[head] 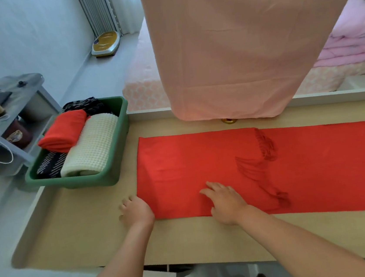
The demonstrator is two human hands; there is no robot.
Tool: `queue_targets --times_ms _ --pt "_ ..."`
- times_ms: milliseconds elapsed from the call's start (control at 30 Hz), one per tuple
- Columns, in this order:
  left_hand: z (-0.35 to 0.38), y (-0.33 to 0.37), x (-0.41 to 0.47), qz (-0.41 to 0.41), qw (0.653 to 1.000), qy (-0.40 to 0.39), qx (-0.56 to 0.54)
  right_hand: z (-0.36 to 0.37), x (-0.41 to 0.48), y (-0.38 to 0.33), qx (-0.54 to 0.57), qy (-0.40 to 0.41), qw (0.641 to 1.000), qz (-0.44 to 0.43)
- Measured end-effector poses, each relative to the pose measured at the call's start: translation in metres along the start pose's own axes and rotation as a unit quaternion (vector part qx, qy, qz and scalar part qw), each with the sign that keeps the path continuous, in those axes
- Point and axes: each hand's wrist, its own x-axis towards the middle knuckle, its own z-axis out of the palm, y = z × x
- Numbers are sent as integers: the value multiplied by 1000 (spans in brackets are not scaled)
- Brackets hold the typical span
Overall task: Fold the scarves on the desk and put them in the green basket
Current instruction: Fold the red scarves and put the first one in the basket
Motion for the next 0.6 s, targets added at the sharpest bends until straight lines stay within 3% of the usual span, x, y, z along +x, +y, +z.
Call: queue_targets --times_ms 133,233,300,400,500,600 --pt "5 -16 12 64 997 -6 -51 19 4 -12 -15 -9 1000 -13" --pt "-5 -10 6 57 969 2 -242 21 1 -16 -21 -14 1000 -6" --pt "-11 -14 3 33 951 16 -307 19 -1 -18 -11 -15 1000 -4" --pt "-9 -35 8 27 967 10 -254 19 -4 -22 2 -1 1000 11" --pt "-7 -43 11 11 994 -11 -112 21 -6 -24 -7 -13 1000 11" --pt "-8 -20 -1 75 996 46 -30 12 -8 -18 36 -18 999 17"
